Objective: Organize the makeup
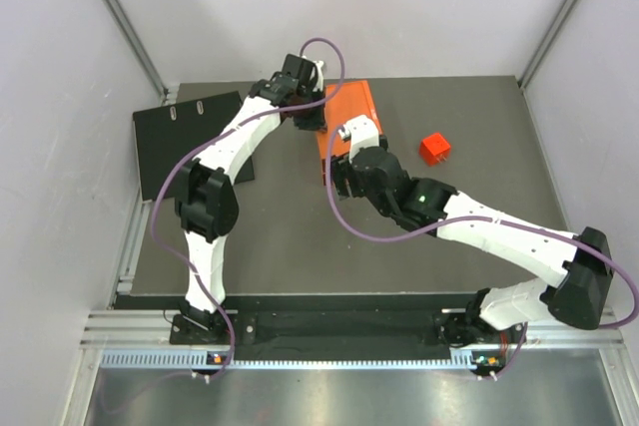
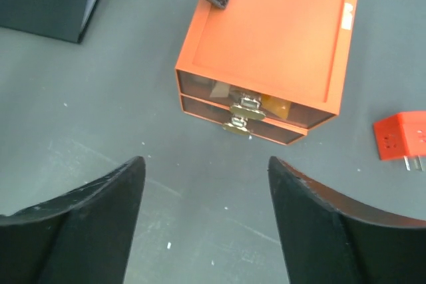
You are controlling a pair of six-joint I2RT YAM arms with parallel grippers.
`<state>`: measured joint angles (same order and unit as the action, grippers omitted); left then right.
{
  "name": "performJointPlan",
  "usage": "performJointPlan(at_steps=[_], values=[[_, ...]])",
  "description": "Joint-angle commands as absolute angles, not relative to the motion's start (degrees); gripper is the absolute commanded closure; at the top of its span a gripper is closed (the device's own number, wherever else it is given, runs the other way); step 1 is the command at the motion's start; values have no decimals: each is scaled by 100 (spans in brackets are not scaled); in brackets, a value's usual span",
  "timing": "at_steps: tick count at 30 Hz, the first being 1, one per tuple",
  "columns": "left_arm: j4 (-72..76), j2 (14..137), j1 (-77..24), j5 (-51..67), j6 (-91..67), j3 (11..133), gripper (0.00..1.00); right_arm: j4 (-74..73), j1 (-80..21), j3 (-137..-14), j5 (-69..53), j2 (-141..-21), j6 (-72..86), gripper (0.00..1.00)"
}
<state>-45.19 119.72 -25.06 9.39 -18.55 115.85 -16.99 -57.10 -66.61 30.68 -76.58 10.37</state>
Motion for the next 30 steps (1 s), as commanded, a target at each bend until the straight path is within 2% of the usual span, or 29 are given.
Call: performJointPlan(at_steps=[1, 6, 10, 13, 14, 18, 22, 24, 27, 28, 30], values=[[-4547, 11585, -2470, 861, -1538, 11276, 100, -2136, -5643, -7004, 3164, -7637, 967, 20], [-3999, 11136, -2461, 695, -1503, 11407, 99, -2188, -5555, -7329, 3164, -7883, 844, 17], [-4262, 11276, -2373, 475, -1529, 12240, 95, -2206, -5467, -7724, 3252, -8182, 616, 13], [-4377, 11312, -2172, 440, -1590, 12427, 82, -2189, -5292, -7953, 3217, -8323, 501, 9], [-4368, 11294, -2101, 535, -1626, 12393, 69, -2180, -5221, -7998, 3165, -8349, 501, 7], [-4333, 11259, -1697, 545, -1670, 12086, 42, -2075, -4695, -8077, 2604, -8429, 667, 0], [-4193, 11206, -1459, 589, -1609, 11638, 29, -1951, -3887, -8226, 2031, -8612, 826, 0], [-4175, 11232, -1319, 676, -1591, 11575, 26, -1934, -3622, -8375, 1629, -8718, 870, 0], [-4105, 11302, -1204, 799, -1556, 11461, 4, -1925, -3200, -8638, 1100, -9008, 896, 0], [-4070, 11311, -1187, 878, -1538, 11391, 1, -1942, -3025, -8727, 977, -9174, 896, 0], [-3956, 11312, -1143, 896, -1538, 11295, 1, -1977, -2884, -8998, 625, -9351, 931, 0]])
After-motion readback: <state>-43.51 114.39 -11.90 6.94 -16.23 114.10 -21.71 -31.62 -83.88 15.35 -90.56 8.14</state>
